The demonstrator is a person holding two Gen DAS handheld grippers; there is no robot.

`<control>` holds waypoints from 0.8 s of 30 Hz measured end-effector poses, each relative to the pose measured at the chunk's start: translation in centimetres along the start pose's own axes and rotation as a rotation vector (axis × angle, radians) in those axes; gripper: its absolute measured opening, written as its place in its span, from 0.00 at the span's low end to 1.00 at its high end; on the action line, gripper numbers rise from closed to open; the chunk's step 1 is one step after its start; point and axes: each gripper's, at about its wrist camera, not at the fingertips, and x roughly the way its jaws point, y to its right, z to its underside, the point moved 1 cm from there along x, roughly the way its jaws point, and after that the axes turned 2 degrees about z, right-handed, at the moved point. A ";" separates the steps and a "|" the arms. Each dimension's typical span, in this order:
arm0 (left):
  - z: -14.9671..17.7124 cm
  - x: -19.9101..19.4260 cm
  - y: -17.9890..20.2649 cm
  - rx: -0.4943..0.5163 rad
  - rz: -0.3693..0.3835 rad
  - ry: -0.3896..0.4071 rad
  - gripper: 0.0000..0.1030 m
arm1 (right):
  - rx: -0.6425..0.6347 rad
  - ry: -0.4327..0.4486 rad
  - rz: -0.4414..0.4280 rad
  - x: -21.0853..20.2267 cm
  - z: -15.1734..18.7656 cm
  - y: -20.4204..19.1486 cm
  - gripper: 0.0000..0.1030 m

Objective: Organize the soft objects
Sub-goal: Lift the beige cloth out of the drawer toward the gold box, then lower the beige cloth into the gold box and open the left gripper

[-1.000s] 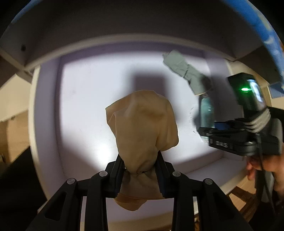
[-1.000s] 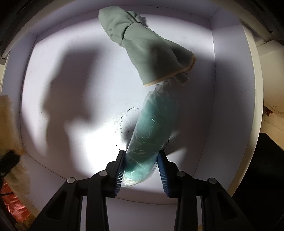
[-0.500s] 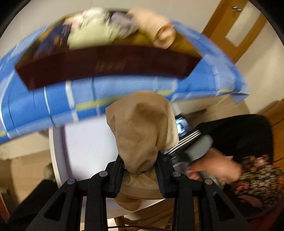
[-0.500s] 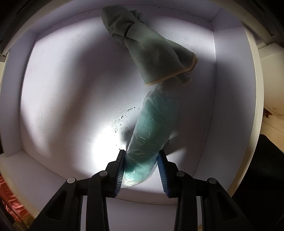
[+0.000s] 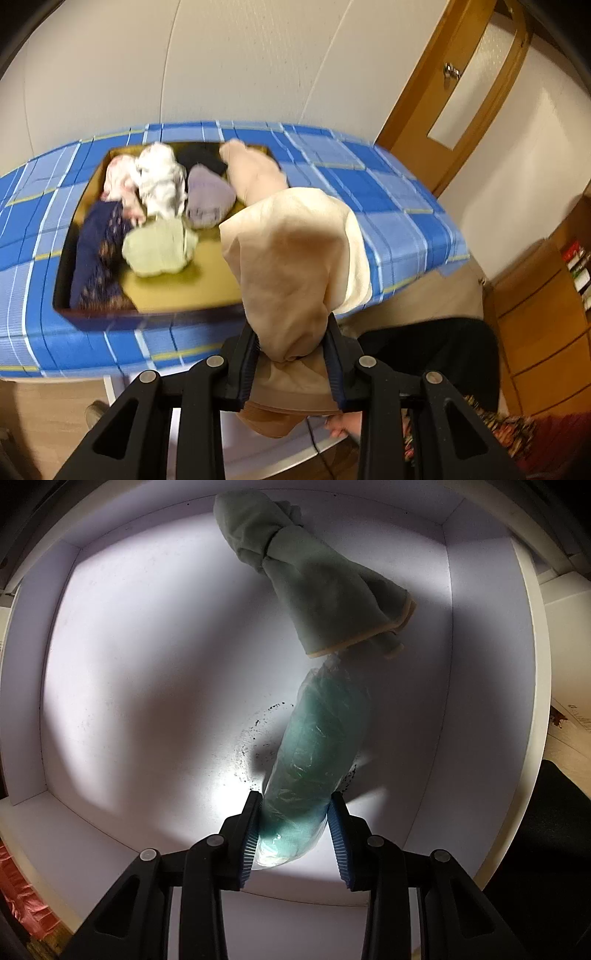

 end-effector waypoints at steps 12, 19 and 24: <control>-5.0 0.8 0.1 -0.003 -0.065 0.035 0.31 | 0.002 0.000 -0.001 0.0 0.0 0.0 0.35; -6.9 2.6 -0.4 -0.033 -0.096 0.022 0.31 | 0.003 -0.002 -0.003 0.0 -0.1 0.0 0.36; -7.6 4.5 -1.4 -0.076 -0.121 -0.001 0.31 | 0.003 -0.003 -0.009 0.0 -0.1 0.1 0.36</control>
